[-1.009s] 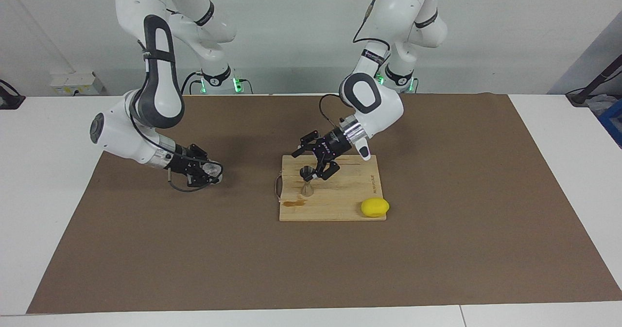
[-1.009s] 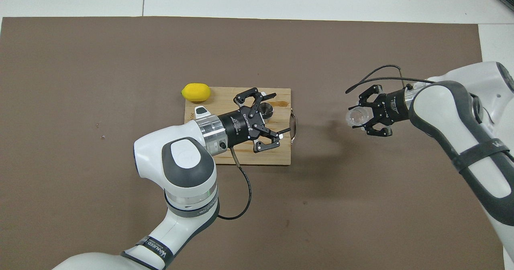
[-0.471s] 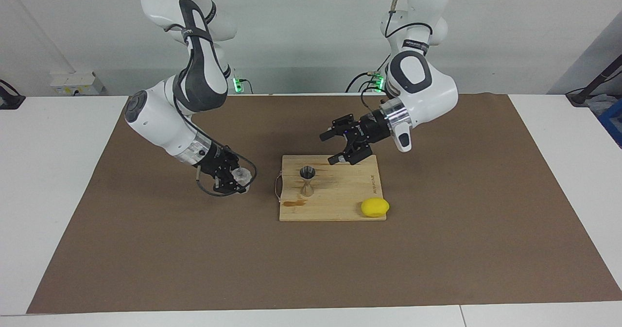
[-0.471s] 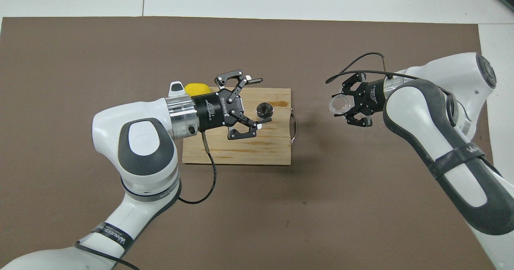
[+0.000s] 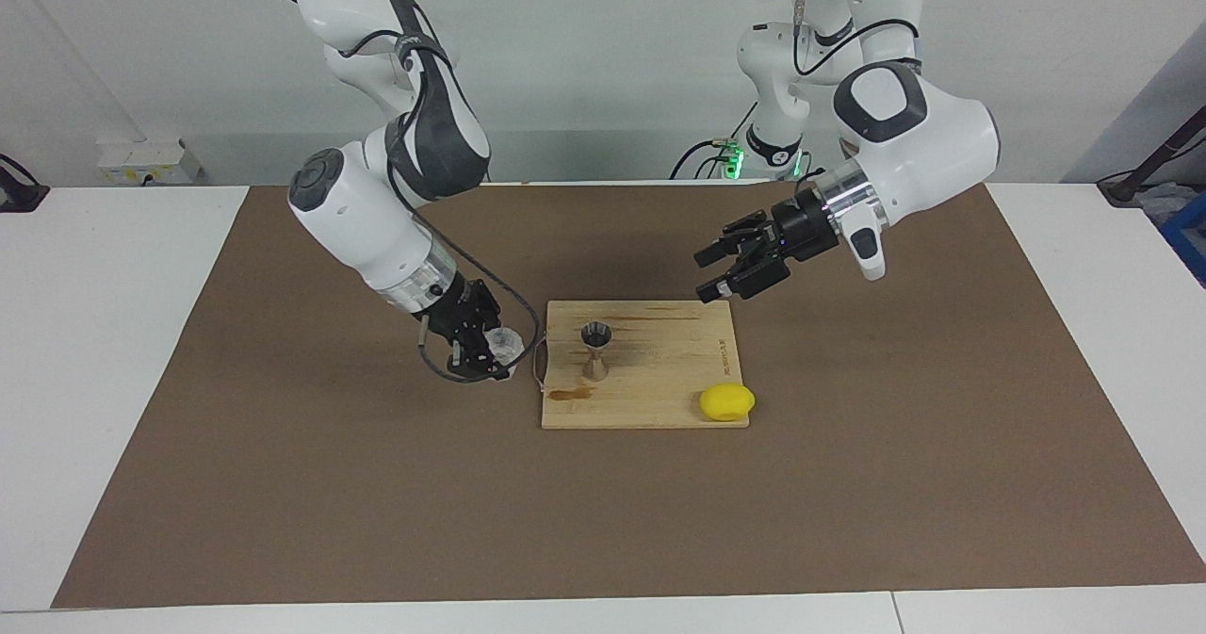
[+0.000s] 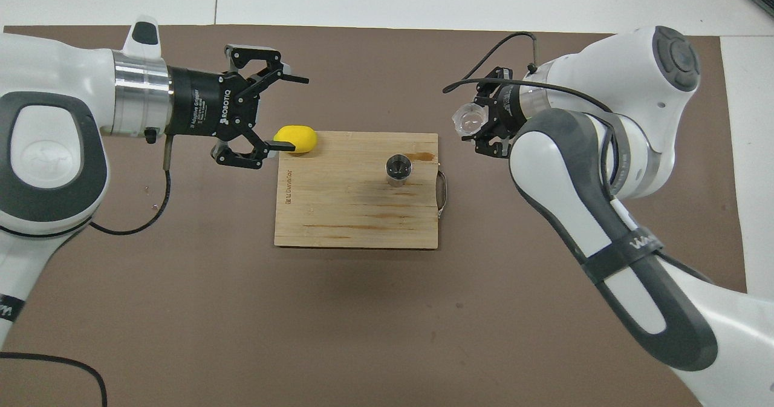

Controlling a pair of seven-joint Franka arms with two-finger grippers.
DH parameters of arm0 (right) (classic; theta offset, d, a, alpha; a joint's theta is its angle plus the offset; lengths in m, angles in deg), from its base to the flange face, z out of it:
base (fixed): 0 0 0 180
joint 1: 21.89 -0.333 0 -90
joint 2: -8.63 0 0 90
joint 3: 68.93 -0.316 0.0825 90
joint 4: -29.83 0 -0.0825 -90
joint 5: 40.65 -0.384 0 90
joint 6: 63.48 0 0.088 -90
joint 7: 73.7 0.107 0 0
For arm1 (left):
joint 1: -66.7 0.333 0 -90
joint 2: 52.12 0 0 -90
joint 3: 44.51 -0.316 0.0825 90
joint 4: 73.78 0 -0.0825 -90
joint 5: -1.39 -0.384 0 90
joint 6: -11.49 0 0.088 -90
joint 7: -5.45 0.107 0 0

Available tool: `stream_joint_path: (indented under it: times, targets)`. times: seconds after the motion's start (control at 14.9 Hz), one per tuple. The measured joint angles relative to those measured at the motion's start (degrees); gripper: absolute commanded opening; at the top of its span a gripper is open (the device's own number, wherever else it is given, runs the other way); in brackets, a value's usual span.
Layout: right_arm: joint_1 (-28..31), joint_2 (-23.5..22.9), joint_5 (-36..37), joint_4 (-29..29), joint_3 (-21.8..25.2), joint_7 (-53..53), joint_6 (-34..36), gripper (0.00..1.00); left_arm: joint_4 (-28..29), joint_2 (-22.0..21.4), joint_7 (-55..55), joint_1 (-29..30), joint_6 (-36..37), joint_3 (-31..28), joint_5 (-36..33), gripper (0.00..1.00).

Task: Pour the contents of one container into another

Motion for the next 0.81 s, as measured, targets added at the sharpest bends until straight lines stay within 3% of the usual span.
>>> stream_joint_path:
  times: [0.13, 0.34, 0.54, 0.81]
  targets:
    - [-1.8, -0.8, 2.6, -1.5, 0.0, 1.0, 0.1, 0.00, -2.5, -1.1, 0.0, -0.1, 1.3, 0.8, -12.4, 1.00]
    - [-3.8, -1.3, 7.5, -2.3, 0.0, 1.6, 1.4, 0.00, -3.1, -4.0, 1.3, -0.3, 4.7, 1.1, -22.4, 1.00]
    - [-5.2, -1.3, 13.6, -3.1, 0.0, 1.7, 4.5, 0.00, -3.1, -5.4, 15.3, 1.0, 8.0, 0.2, -29.6, 1.00]
    - [-7.9, -1.3, 16.4, -3.8, 0.0, 1.7, 5.7, 0.00, -3.1, -6.3, 33.2, 5.2, 11.3, -0.5, -37.7, 1.00]
